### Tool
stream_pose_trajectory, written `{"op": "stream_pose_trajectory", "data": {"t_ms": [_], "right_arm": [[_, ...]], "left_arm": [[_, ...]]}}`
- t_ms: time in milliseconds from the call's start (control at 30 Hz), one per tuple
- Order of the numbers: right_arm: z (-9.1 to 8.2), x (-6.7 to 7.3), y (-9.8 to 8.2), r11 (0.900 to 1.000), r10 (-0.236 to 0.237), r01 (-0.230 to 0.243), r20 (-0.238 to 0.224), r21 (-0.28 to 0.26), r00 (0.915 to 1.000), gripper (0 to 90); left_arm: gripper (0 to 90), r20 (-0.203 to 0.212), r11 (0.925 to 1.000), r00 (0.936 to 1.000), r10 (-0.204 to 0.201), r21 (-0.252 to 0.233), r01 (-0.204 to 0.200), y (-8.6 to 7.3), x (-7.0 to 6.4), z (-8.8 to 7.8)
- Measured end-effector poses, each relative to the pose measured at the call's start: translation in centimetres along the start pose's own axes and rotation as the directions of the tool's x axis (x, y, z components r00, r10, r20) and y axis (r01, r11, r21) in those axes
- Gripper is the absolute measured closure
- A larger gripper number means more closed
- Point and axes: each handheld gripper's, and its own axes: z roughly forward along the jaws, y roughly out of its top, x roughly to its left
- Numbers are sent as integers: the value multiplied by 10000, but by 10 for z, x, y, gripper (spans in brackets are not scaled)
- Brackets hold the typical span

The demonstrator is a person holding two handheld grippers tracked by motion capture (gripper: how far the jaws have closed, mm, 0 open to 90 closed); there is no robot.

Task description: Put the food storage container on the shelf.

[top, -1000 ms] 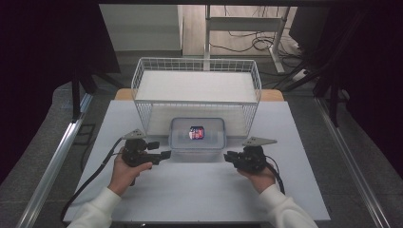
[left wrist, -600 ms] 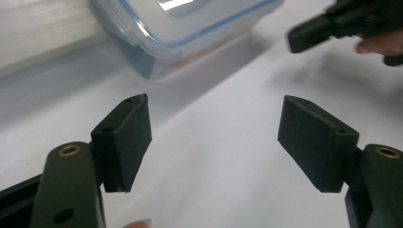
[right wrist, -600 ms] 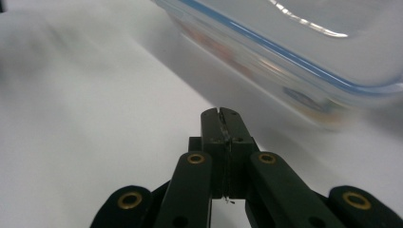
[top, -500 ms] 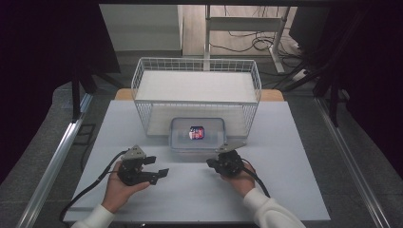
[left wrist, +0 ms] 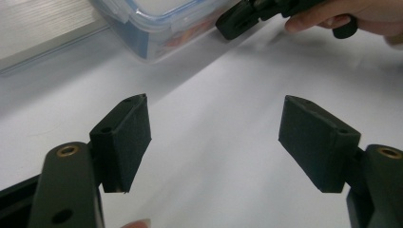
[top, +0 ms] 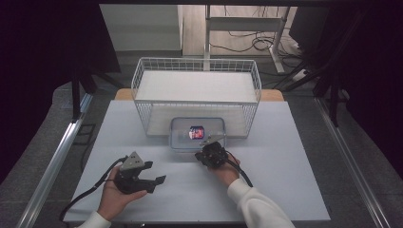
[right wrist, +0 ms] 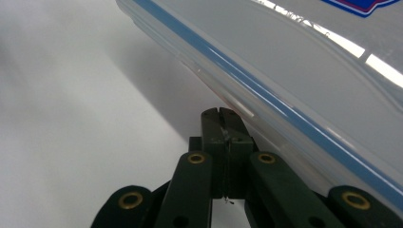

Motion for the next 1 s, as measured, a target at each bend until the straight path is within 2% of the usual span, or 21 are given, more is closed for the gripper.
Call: {"op": "stream_pose_trajectory", "data": {"t_ms": [300,400,500,667,867,1000], "right_arm": [[-5,-7,8,9976,534,-534,-8,-445,9986,888],[-7,-10,9,9968,634,-623,195,-494,9978,888],[-8,-14,11,9938,902,-891,133,-671,9958,888],[-4,-18,16,9934,954,-940,189,-659,9953,888],[3,-21,24,9916,1103,-1084,228,-712,9936,888],[12,-25,33,9890,1274,-1238,408,-808,9910,888]], "left_arm": [[255,-59,10000,10000,-72,-66,72,1,2,0],[255,-67,10000,10000,-24,-23,24,1,2,1],[255,-115,10000,9999,44,55,-44,0,2,1],[254,-149,9999,9999,25,140,-23,-1,4,3],[255,-10,9991,9991,-417,2,417,-3,10,2],[263,8,9993,9993,-382,42,382,-3,10,2]]}}
